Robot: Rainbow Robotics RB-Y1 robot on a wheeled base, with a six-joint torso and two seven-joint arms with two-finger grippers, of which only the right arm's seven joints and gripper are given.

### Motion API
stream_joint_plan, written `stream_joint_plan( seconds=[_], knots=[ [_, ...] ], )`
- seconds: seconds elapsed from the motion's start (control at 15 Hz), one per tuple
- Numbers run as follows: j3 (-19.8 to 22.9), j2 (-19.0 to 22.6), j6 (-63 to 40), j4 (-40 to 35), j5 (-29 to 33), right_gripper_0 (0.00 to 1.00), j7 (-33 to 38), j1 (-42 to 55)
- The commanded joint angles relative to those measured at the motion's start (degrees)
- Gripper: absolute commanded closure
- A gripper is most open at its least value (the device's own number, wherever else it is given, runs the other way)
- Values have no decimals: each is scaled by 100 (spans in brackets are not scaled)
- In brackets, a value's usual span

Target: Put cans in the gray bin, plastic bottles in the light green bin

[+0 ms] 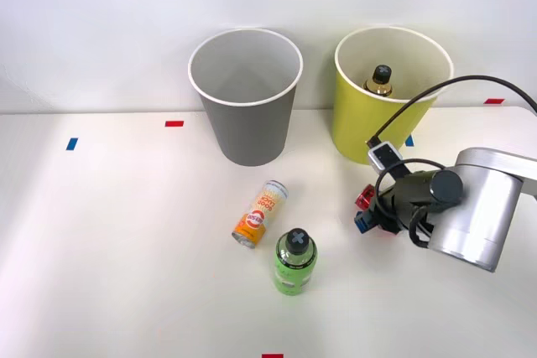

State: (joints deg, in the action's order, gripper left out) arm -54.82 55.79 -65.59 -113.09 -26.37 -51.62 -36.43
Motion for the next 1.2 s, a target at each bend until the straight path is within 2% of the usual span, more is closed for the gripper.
stream_joint_plan(
  seconds=[0.07,0.47,1.0,1.07,1.2],
  knots=[
    [-2,-279,2,305,0,0,-41,-49],
    [-2,-745,37,885,0,0,-225,-286],
    [-116,-596,64,921,-17,1,-463,-295],
    [-116,-596,64,912,-26,42,-480,-295],
    [-108,-578,108,912,-17,66,-507,-295]
  ],
)
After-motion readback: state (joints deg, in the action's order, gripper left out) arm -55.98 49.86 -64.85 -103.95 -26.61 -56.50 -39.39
